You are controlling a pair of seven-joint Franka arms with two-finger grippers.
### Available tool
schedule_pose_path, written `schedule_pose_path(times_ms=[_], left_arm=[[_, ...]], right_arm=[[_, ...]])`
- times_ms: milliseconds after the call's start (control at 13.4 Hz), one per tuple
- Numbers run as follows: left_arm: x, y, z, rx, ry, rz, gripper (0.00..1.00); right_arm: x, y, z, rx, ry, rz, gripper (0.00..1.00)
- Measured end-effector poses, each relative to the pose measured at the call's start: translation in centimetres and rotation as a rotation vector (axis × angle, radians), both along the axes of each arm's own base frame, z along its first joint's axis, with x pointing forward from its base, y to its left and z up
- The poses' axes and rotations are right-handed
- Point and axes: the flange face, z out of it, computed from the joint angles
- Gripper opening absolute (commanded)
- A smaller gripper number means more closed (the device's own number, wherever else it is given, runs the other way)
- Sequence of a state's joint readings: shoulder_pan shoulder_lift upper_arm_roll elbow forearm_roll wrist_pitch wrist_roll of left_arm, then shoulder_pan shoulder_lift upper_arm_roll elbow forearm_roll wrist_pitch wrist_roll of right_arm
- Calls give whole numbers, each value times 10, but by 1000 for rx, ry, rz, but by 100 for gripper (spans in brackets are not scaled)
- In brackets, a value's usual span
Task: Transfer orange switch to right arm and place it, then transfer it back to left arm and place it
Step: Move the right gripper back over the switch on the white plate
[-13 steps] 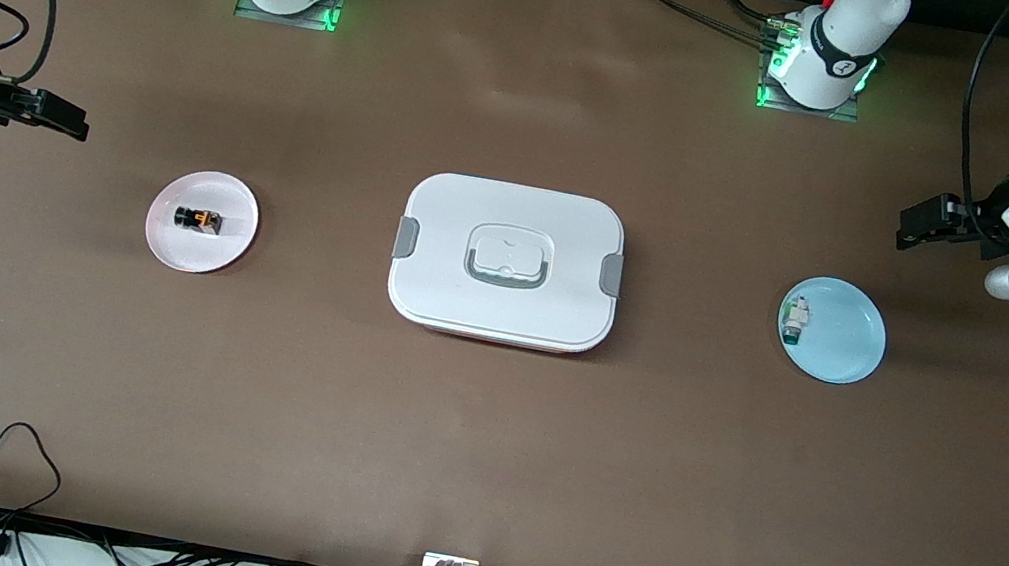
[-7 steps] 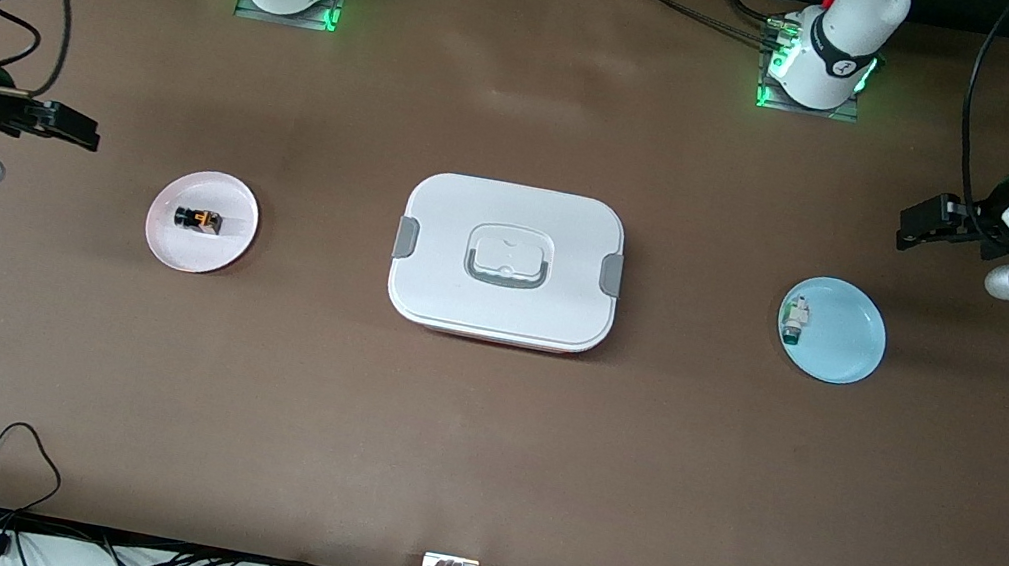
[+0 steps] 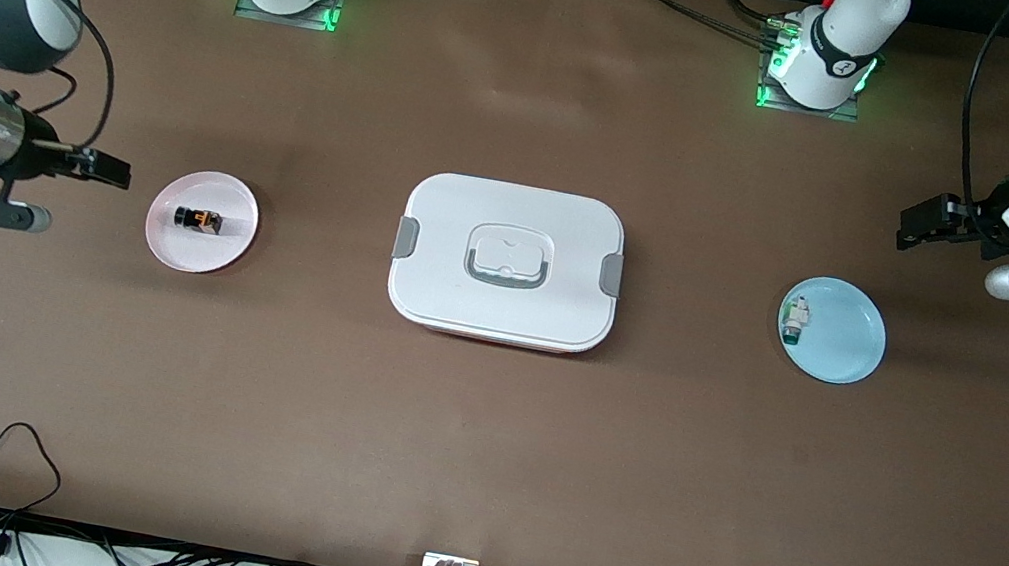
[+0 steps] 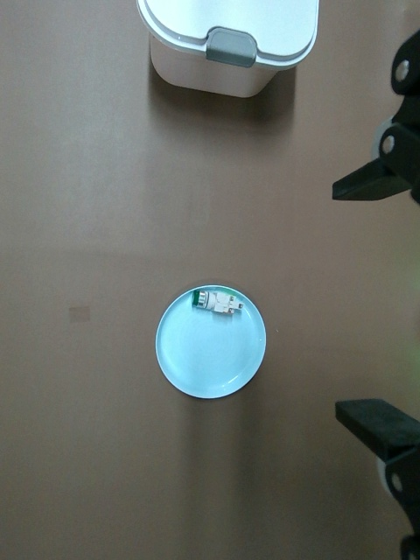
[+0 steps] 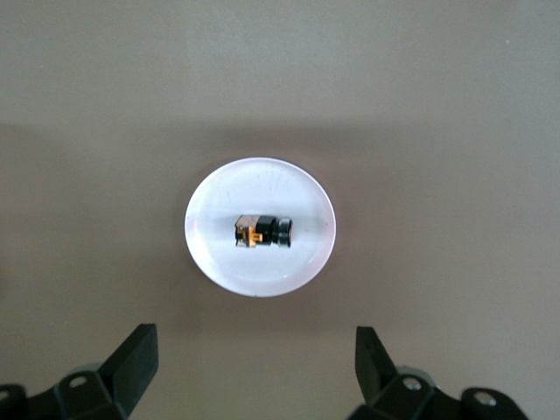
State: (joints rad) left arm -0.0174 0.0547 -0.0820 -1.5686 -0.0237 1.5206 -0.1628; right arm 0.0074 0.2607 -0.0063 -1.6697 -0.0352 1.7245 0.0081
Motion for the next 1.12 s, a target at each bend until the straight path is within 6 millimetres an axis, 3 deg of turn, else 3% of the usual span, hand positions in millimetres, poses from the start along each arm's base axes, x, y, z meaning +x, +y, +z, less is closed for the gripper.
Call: schedule_pose_path(times_ms=[373, 820, 1118], left_arm=[[0, 0, 0, 0, 0, 0, 100], [0, 0, 0, 0, 0, 0, 100], [0, 0, 0, 0, 0, 1, 100]], right_arm=[[-16, -21, -75, -2, -9, -28, 100], [-45, -4, -165, -9, -55, 29, 100], [-48, 6, -197, -51, -31, 94, 100]])
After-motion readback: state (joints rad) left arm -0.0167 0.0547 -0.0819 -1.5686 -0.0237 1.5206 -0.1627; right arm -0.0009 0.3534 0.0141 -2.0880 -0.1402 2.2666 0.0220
